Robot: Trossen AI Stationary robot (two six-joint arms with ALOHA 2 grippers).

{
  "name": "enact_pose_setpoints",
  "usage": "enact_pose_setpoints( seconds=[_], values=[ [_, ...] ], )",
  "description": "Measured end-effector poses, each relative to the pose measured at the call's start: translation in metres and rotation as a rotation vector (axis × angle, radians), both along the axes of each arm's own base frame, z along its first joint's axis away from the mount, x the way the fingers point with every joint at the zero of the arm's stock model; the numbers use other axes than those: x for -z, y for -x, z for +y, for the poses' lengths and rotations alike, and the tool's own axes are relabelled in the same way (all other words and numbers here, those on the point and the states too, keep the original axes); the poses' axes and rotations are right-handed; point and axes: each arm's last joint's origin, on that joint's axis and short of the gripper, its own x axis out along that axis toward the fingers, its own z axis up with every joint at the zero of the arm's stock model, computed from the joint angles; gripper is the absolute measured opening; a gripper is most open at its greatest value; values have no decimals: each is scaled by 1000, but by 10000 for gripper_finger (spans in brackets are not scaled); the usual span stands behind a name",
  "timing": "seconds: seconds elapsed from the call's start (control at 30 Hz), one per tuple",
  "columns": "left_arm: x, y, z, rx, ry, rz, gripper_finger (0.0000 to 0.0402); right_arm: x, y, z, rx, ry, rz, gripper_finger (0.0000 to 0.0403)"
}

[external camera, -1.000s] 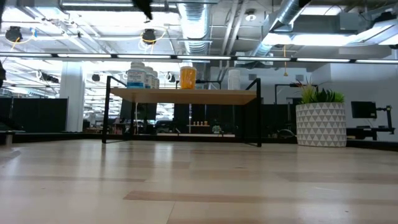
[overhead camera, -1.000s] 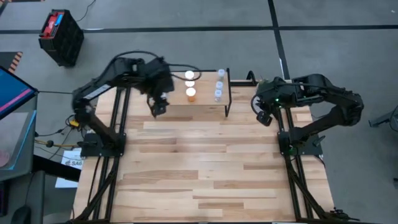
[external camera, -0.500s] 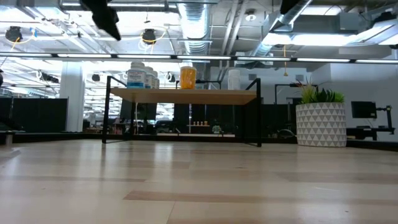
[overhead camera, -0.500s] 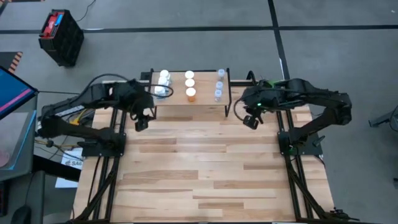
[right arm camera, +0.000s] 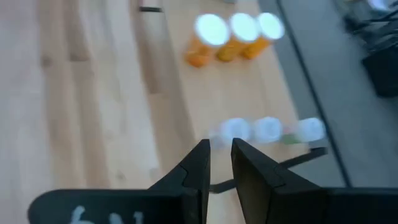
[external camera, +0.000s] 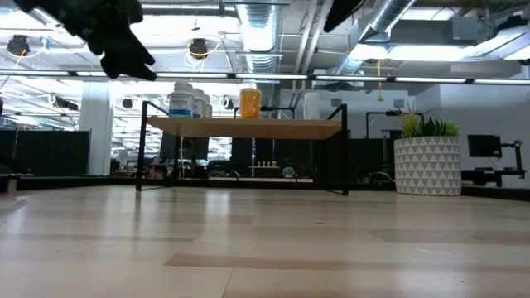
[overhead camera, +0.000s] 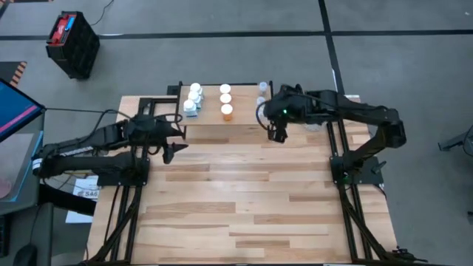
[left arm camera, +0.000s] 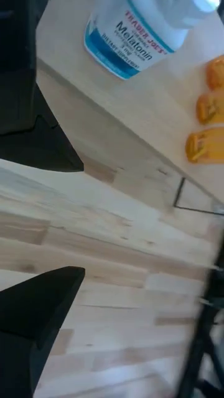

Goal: Pick and place medicine bottles onto shelf by color
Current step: Adjust the pill bottles on the shelf

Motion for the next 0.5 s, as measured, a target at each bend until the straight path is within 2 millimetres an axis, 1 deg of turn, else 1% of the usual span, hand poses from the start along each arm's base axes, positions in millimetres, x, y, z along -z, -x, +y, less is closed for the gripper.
enact_pose_setpoints(
  seconds=[0.1, 0.2, 0.3, 0.5],
  values=[
    [14, 3, -1, -21, 14, -59, 248, 2, -7, -13, 37, 38, -9, 82],
    [26, 3, -1, -27, 14, -98, 248, 6, -7, -30, 119, 81, 17, 76],
    [38, 2, -1, -32, 14, -93, 248, 13, -7, -56, 202, 81, 44, 71],
    [49, 1, 0, -34, 15, -85, 248, 35, -10, -115, 373, 66, 81, 66]
  ],
)
